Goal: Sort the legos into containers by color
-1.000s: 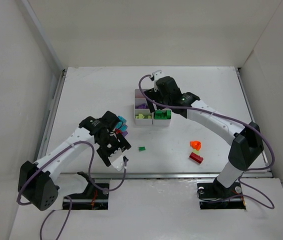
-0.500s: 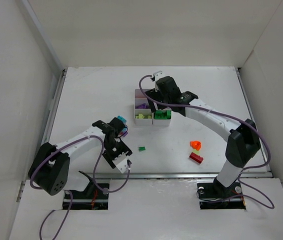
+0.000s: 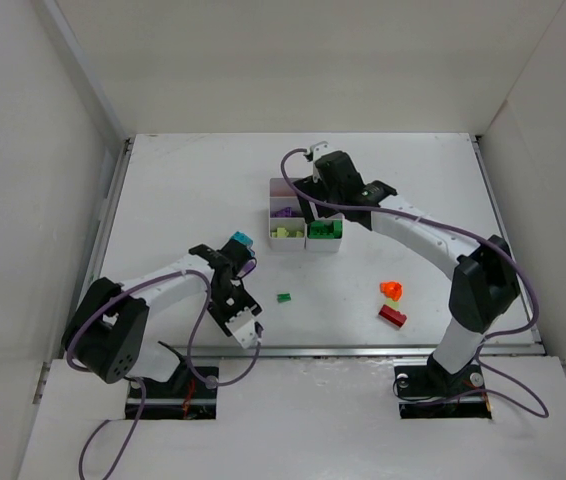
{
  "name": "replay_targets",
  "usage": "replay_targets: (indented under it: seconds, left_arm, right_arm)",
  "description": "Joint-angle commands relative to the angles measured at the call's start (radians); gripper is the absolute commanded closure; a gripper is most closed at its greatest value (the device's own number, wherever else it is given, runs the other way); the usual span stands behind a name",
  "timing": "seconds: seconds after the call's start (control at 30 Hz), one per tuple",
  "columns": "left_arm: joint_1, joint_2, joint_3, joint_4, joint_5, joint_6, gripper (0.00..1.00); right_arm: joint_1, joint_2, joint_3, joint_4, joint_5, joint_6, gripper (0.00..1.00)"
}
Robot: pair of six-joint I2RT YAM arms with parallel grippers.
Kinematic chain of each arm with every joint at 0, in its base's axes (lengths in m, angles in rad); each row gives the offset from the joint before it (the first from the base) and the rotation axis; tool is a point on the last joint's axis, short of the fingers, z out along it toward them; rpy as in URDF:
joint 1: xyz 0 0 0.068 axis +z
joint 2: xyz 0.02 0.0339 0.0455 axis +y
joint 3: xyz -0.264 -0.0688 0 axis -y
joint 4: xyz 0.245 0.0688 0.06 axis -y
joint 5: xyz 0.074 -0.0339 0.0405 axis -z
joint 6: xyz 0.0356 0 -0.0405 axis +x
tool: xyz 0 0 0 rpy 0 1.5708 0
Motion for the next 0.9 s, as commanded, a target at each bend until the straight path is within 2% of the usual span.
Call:
replay_targets:
  seconds: [0.0, 0.1, 0.23, 0.37, 0.4, 0.5, 0.6, 0.63, 0.77, 0.8, 0.87]
  left_arm:
    - [0.026, 0.007, -0.028, -0.009, -0.034, 0.386, 0.55]
    - [0.026, 0.016, -0.028, -0.009, -0.046, 0.386, 0.57]
    - [0.026, 0.016, -0.028, -0.009, -0.017, 0.386, 0.66]
    - [-0.003, 0.016, -0.019, 0.004, 0.012, 0.355, 0.96]
    - [-0.003, 0.016, -0.01, 0.014, 0.012, 0.355, 1.0]
    - [-0.013, 0.007, 0.004, 0.014, 0.032, 0.334, 1.0]
    - [-0.013, 0.007, 0.068, 0.014, 0.12, 0.199, 1.0]
    - [-0.013, 0.016, 0.101, 0.014, 0.159, 0.05, 1.0]
    - [0.053, 0.059, 0.321, 0.026, 0.361, -0.235, 1.0]
    - [0.069, 0.059, 0.405, 0.048, 0.397, -0.407, 1.0]
    - [0.099, 0.083, 0.48, 0.117, 0.487, -0.554, 1.0]
  right_arm:
    - [-0.012, 0.004, 0.011, 0.049, -0.012, 0.001, 0.12]
    - [-0.012, 0.004, 0.011, 0.049, -0.012, 0.001, 0.12]
    - [-0.021, -0.005, 0.002, 0.049, -0.012, 0.001, 0.12]
    - [-0.021, -0.005, 0.002, 0.049, -0.012, 0.001, 0.12]
    - [-0.021, -0.005, 0.002, 0.049, -0.012, 0.001, 0.12]
    - [-0.021, -0.005, 0.002, 0.04, -0.012, 0.001, 0.12]
    - [-0.03, -0.005, 0.002, 0.04, -0.012, 0.001, 0.12]
    - [-0.03, -0.005, 0.002, 0.04, -0.012, 0.001, 0.12]
    - [-0.052, -0.016, 0.011, 0.04, -0.012, 0.036, 0.12]
    - [-0.064, -0.026, 0.011, 0.04, -0.012, 0.045, 0.12]
    - [-0.081, -0.037, 0.011, 0.04, -0.012, 0.085, 0.12]
